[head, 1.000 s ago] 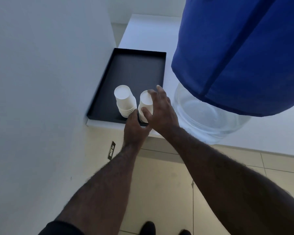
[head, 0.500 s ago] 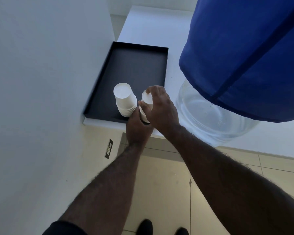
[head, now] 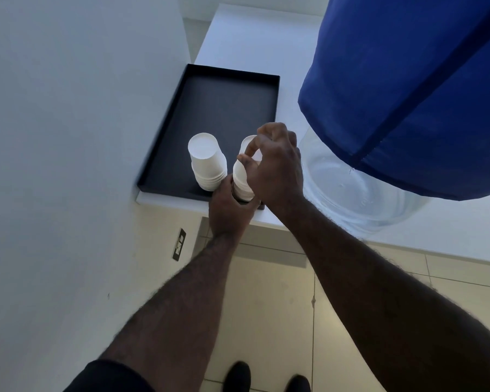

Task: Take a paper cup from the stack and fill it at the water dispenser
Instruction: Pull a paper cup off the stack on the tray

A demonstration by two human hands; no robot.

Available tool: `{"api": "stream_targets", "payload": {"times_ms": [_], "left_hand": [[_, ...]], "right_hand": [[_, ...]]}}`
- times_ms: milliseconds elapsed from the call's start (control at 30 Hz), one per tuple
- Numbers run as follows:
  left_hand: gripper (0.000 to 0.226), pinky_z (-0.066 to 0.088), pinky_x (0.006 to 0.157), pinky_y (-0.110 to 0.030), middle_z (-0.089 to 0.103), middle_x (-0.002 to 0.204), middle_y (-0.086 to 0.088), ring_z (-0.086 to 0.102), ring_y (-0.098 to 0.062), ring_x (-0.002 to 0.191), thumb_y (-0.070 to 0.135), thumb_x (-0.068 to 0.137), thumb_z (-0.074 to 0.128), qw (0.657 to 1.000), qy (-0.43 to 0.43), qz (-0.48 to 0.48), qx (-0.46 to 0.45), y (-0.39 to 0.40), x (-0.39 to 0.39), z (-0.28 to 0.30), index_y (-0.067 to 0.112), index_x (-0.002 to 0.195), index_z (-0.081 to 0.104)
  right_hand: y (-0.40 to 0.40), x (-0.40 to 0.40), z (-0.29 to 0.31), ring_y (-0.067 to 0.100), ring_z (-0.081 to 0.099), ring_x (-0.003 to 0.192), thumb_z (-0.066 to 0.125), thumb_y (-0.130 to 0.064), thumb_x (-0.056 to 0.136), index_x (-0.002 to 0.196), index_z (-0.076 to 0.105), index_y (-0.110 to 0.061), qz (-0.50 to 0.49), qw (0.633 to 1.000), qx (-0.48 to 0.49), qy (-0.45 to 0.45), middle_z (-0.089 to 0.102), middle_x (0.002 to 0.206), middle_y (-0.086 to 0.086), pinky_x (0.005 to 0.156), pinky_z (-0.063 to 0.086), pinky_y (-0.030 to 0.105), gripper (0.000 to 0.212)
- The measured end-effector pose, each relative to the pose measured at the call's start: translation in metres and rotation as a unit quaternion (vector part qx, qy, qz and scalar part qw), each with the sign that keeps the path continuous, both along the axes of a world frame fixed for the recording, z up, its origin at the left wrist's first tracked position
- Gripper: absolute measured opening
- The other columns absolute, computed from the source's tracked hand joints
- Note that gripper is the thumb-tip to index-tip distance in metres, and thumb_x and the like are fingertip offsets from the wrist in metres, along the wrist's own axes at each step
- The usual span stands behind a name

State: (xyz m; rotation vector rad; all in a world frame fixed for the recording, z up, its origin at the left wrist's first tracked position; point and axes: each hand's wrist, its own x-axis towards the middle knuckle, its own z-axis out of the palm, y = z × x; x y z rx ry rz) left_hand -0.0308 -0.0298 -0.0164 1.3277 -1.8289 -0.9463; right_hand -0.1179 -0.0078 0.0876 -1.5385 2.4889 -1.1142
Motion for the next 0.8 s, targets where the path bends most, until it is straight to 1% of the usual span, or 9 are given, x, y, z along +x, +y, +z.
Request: {"api": "stream_targets", "payload": {"times_ms": [100,167,200,267,400,467,600,700,800], "left_hand": [[0.066,0.057,0.083,-0.044,0.072,0.109,-0.002,0.066,-0.024,0.099,0.038,0.066,0.085,1.0,0.004,0.004,-0.009,0.0,0.002,0.0,0.015,0.121,0.056],[0.081,0.056,0.089,-0.043,0.07,0.118,-0.004,0.065,-0.024,0.107,0.039,0.066,0.086,1.0,0.006,0.003,-0.017,0.001,0.003,0.001,0.014,0.134,0.049],[0.084,0.056,0.092,-0.043,0.069,0.121,-0.005,0.064,-0.024,0.111,0.038,0.067,0.086,1.0,0.011,0.002,-0.02,0.001,0.003,0.0,0.013,0.137,0.047],[0.075,0.056,0.091,-0.045,0.07,0.119,-0.005,0.065,-0.024,0.11,0.037,0.07,0.085,0.999,0.028,0.0,-0.018,0.001,0.004,0.0,0.014,0.134,0.052],[0.062,0.057,0.087,-0.045,0.072,0.112,-0.003,0.066,-0.024,0.104,0.034,0.072,0.084,0.999,0.044,0.006,-0.009,0.0,0.005,-0.001,0.016,0.126,0.058],[0.064,0.057,0.088,-0.045,0.071,0.114,-0.003,0.066,-0.022,0.106,0.033,0.073,0.084,0.999,0.044,0.008,-0.013,0.001,0.006,-0.001,0.016,0.128,0.057],[0.075,0.055,0.096,-0.043,0.067,0.128,-0.003,0.062,-0.021,0.118,0.029,0.075,0.083,0.999,0.04,0.008,-0.015,0.001,0.004,0.002,0.018,0.14,0.047],[0.068,0.056,0.093,-0.044,0.069,0.122,-0.002,0.064,-0.021,0.114,0.028,0.076,0.082,0.999,0.049,0.005,-0.004,0.0,0.003,0.003,0.018,0.136,0.051],[0.064,0.056,0.09,-0.044,0.07,0.117,-0.003,0.065,-0.022,0.11,0.03,0.075,0.083,0.999,0.044,-0.002,-0.01,-0.001,0.004,0.002,0.015,0.13,0.055]], "right_hand": [[0.0,-0.004,0.005,0.02,0.05,0.107,0.077,-0.028,0.079,0.084,0.07,-0.013,-0.01,1.0,0.0,-0.025,0.058,0.112,0.002,0.086,0.048,0.035,0.017],[0.0,-0.005,0.007,0.018,0.048,0.106,0.078,-0.028,0.079,0.084,0.071,-0.014,-0.012,0.998,0.004,-0.058,0.058,0.11,0.0,0.08,0.044,0.029,0.017],[0.001,-0.006,0.006,0.017,0.047,0.106,0.077,-0.029,0.079,0.084,0.071,-0.014,-0.014,0.998,0.01,-0.066,0.058,0.11,0.0,0.077,0.041,0.027,0.017],[0.001,-0.007,0.006,0.017,0.047,0.107,0.077,-0.029,0.079,0.084,0.072,-0.014,-0.014,0.996,0.019,-0.08,0.057,0.111,-0.001,0.075,0.037,0.024,0.017],[0.002,-0.006,0.004,0.02,0.05,0.109,0.077,-0.026,0.079,0.082,0.071,-0.014,-0.007,0.994,0.03,-0.109,0.056,0.112,-0.001,0.074,0.037,0.024,0.014],[0.002,-0.005,0.003,0.021,0.052,0.109,0.077,-0.025,0.08,0.083,0.07,-0.012,0.001,0.994,0.038,-0.1,0.056,0.113,0.0,0.075,0.039,0.024,0.015],[0.001,-0.004,0.007,0.022,0.055,0.105,0.075,-0.023,0.082,0.086,0.069,-0.01,0.026,0.997,0.055,-0.049,0.057,0.116,0.003,0.074,0.043,0.027,0.015],[0.0,-0.002,0.012,0.022,0.057,0.101,0.074,-0.023,0.083,0.084,0.068,-0.01,0.032,0.997,0.063,-0.037,0.057,0.115,0.001,0.074,0.044,0.027,0.014],[-0.001,-0.003,0.018,0.02,0.057,0.095,0.073,-0.023,0.084,0.088,0.068,-0.01,0.025,0.997,0.059,-0.036,0.058,0.116,0.002,0.075,0.044,0.027,0.014]]}}
